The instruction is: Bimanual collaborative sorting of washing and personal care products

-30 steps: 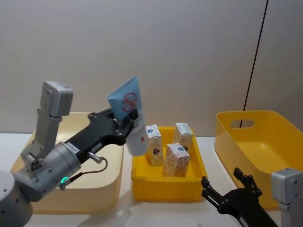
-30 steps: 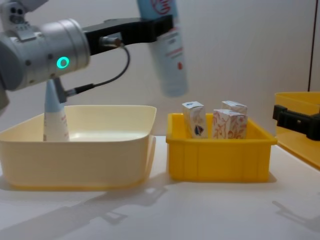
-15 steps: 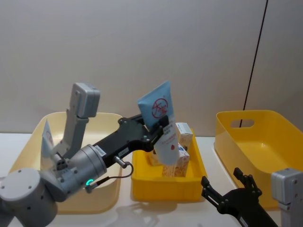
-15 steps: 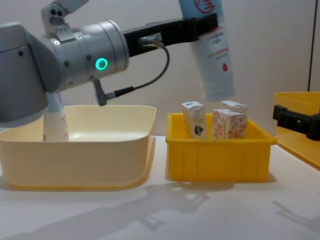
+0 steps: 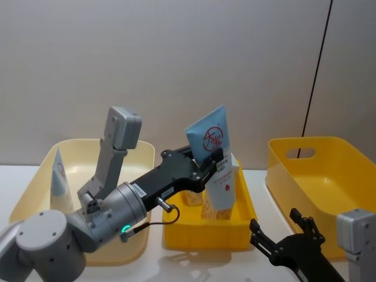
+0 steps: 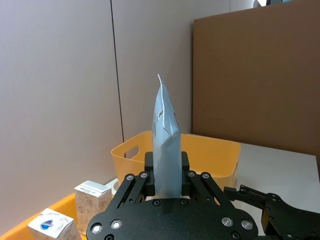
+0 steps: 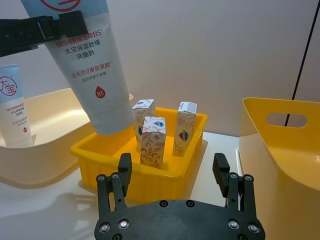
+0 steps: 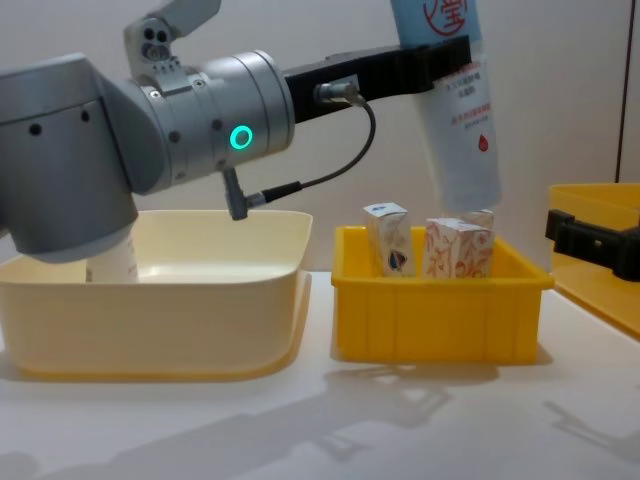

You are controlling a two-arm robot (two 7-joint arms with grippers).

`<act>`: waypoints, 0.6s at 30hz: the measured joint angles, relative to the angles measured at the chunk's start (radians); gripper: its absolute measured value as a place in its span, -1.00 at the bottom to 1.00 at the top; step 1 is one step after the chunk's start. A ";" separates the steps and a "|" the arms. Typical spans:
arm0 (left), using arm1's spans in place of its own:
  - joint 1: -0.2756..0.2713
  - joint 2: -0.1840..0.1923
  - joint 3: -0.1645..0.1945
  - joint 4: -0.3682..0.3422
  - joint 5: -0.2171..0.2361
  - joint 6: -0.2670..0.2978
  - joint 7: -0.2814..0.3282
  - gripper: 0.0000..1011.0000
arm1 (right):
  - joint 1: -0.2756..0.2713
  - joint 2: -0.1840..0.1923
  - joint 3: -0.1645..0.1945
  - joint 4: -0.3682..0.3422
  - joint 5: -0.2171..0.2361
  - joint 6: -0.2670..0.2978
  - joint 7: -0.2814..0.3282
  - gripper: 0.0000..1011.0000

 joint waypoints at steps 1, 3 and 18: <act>-0.001 0.000 0.003 0.002 0.002 -0.001 0.003 -0.49 | 0.000 0.000 0.000 0.000 0.000 0.000 0.000 0.99; -0.003 -0.001 0.007 0.003 0.004 -0.001 0.005 -0.49 | 0.000 0.000 0.000 0.000 0.000 0.000 0.000 0.99; -0.018 0.000 0.028 0.014 0.017 -0.002 0.019 -0.49 | 0.005 0.000 -0.001 0.002 -0.001 0.001 0.004 0.99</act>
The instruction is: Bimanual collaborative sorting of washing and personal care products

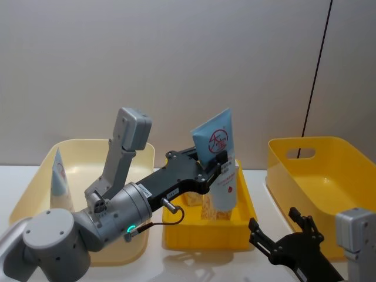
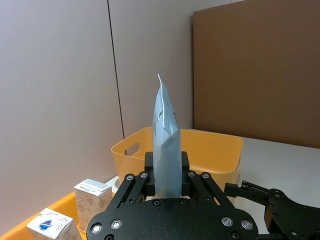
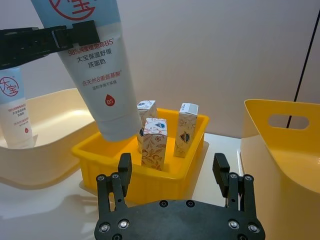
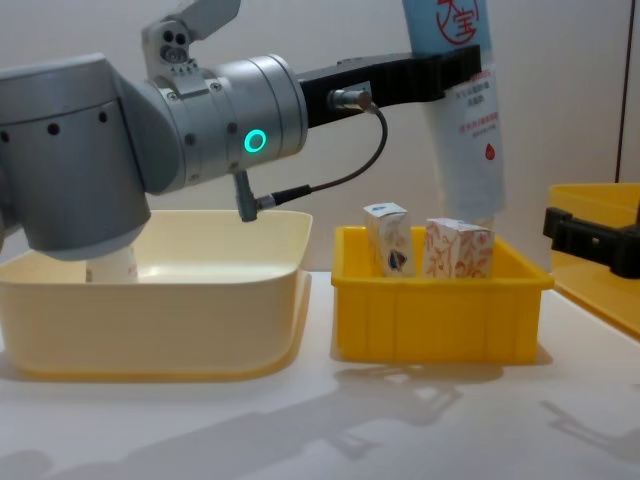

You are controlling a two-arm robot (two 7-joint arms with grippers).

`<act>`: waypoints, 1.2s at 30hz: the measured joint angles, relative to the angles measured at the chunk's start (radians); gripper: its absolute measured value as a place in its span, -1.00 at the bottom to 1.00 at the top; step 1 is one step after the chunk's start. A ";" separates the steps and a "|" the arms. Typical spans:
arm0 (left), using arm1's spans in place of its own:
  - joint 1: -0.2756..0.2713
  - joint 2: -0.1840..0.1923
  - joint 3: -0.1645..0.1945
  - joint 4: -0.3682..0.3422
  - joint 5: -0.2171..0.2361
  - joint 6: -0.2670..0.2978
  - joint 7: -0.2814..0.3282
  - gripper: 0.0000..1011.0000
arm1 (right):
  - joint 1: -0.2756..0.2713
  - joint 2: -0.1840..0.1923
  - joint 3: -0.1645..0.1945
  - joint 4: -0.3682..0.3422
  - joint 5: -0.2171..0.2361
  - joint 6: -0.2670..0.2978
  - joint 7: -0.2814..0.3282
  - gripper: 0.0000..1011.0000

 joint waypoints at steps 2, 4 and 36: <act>-0.001 0.000 0.002 0.001 0.001 0.000 0.001 -0.49 | 0.004 0.000 -0.001 0.002 0.000 0.001 0.004 0.99; -0.002 0.000 0.003 0.001 0.002 0.000 0.002 -0.49 | 0.013 0.001 -0.004 0.006 0.000 0.004 0.015 0.99; -0.006 0.000 0.010 0.004 0.005 0.000 0.006 -0.49 | 0.277 -0.041 -0.101 0.183 -0.039 0.041 0.185 0.99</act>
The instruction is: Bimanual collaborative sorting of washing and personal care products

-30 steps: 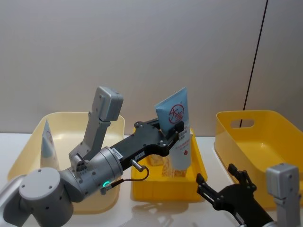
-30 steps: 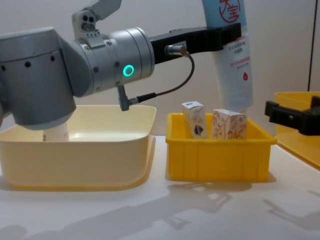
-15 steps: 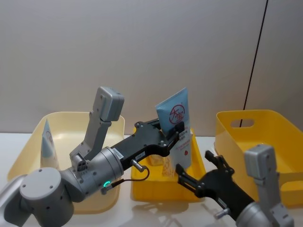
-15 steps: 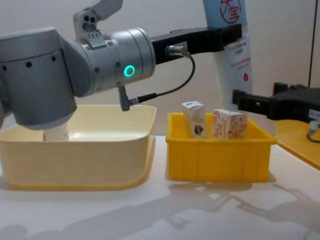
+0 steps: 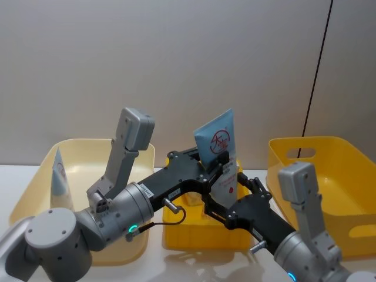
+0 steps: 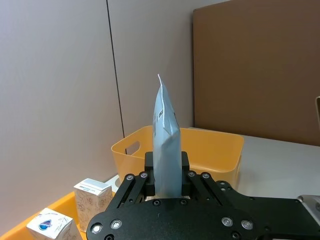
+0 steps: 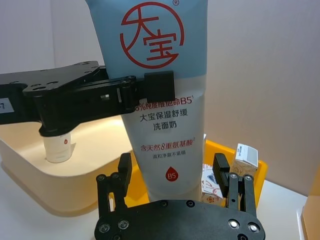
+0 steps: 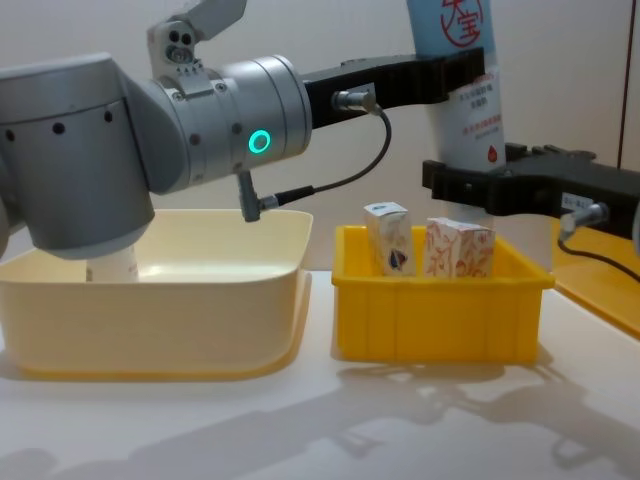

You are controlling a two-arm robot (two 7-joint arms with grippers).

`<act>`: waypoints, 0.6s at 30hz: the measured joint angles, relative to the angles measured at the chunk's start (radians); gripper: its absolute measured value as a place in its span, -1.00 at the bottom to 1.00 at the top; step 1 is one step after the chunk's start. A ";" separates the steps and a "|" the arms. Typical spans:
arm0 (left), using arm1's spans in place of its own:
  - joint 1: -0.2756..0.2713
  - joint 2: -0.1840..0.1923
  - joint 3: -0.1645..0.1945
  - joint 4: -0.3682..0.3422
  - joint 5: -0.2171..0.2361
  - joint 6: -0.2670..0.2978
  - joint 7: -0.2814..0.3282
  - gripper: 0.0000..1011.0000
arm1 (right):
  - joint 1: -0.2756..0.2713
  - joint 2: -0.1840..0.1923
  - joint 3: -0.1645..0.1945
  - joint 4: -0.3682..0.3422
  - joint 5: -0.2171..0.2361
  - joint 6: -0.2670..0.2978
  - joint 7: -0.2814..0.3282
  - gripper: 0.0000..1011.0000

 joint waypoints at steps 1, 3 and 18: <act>0.000 0.000 0.000 0.000 0.000 0.000 0.000 -0.49 | 0.003 -0.002 -0.001 0.003 -0.002 0.000 -0.001 0.99; 0.000 0.000 0.000 0.000 0.000 0.000 0.000 -0.49 | 0.012 -0.008 -0.005 0.011 -0.008 0.000 -0.003 0.99; 0.000 0.000 0.000 0.000 0.000 0.000 0.000 -0.49 | 0.038 -0.024 -0.013 0.033 -0.027 0.000 -0.009 0.99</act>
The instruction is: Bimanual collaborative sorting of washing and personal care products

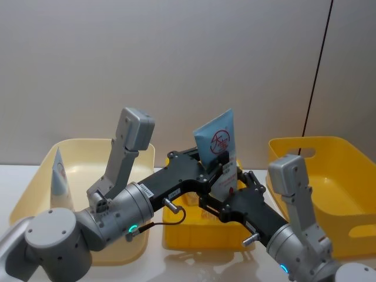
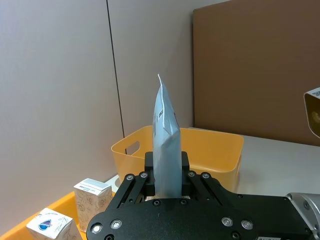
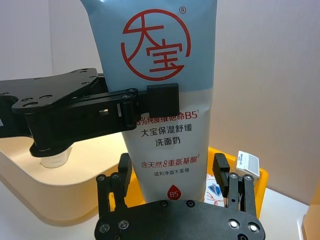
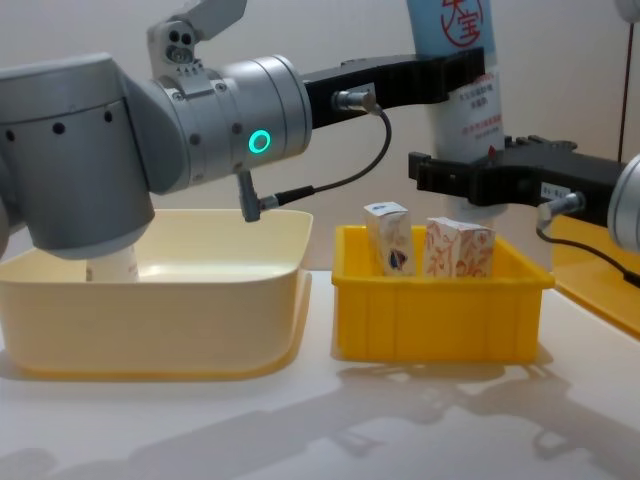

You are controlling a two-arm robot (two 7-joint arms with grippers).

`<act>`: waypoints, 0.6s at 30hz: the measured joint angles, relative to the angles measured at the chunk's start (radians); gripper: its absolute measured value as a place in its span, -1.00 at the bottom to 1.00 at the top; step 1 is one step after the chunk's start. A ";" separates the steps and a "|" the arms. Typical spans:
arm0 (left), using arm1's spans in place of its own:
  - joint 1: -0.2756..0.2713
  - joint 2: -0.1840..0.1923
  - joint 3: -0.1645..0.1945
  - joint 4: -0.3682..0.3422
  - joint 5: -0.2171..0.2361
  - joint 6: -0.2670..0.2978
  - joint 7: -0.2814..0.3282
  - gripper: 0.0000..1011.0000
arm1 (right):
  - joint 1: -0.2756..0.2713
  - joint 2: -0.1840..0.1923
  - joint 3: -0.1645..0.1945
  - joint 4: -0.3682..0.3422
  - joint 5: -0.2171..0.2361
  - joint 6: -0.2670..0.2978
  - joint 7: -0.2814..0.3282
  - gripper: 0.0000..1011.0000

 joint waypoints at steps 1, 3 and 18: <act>0.000 0.000 0.000 0.000 0.000 0.000 0.000 -0.49 | -0.001 0.001 0.001 -0.001 0.000 0.001 0.000 0.99; 0.000 0.000 0.000 0.000 0.000 0.000 0.000 -0.49 | -0.005 0.004 0.003 -0.007 0.000 0.004 0.003 0.99; 0.000 0.000 0.000 0.000 0.000 0.000 0.000 -0.49 | -0.029 0.029 0.017 -0.052 0.006 0.049 0.036 0.99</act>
